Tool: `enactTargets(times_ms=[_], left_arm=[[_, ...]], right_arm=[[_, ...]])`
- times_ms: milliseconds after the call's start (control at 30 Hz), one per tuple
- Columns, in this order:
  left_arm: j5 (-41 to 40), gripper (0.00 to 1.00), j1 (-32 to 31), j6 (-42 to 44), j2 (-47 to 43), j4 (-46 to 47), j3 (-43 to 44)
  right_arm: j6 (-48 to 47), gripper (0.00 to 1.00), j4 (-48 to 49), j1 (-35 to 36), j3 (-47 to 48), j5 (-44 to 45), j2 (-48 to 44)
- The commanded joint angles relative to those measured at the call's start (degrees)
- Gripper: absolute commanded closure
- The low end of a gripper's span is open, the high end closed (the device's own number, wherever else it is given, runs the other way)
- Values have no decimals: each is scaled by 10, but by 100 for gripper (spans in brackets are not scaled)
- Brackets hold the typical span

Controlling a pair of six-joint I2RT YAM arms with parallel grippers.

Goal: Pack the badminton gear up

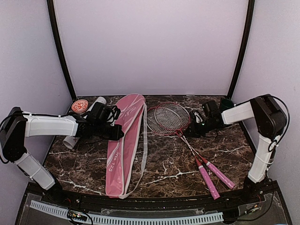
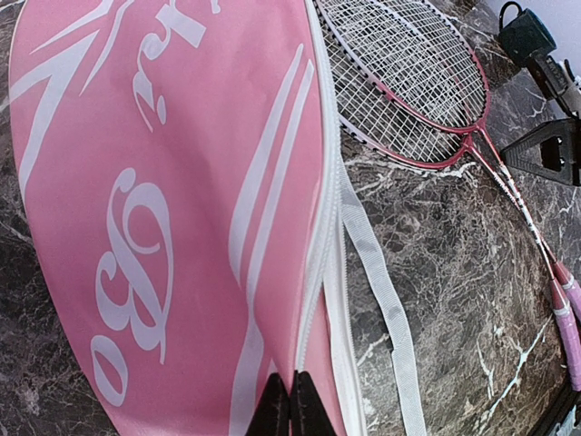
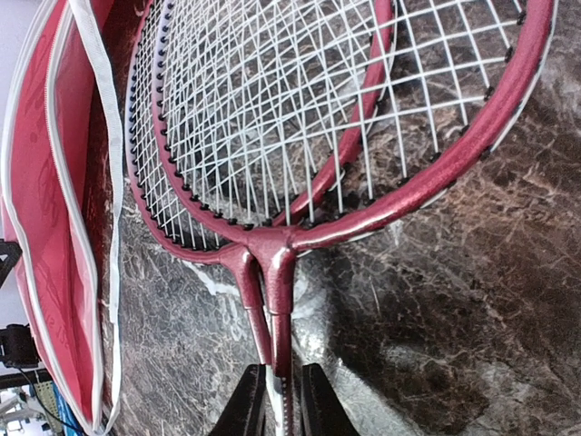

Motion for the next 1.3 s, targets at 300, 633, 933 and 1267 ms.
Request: enactTargets(times_ms=[300,633,933,1267], left_arm=[[0,100,3,5,-8,13,6],[-1,100,3,2,-6,13,8],[-8,100,3,-5,-5,17,8],[-14,100,3,-11,3,17,22]], right_arm=[[13,84,44,1,-18,-38,35],[8,100,27,-3,-12,-25,-5],[-1,100,-70,3,17,-15,-106],[-21,100,-159,131,-5,41,-158]])
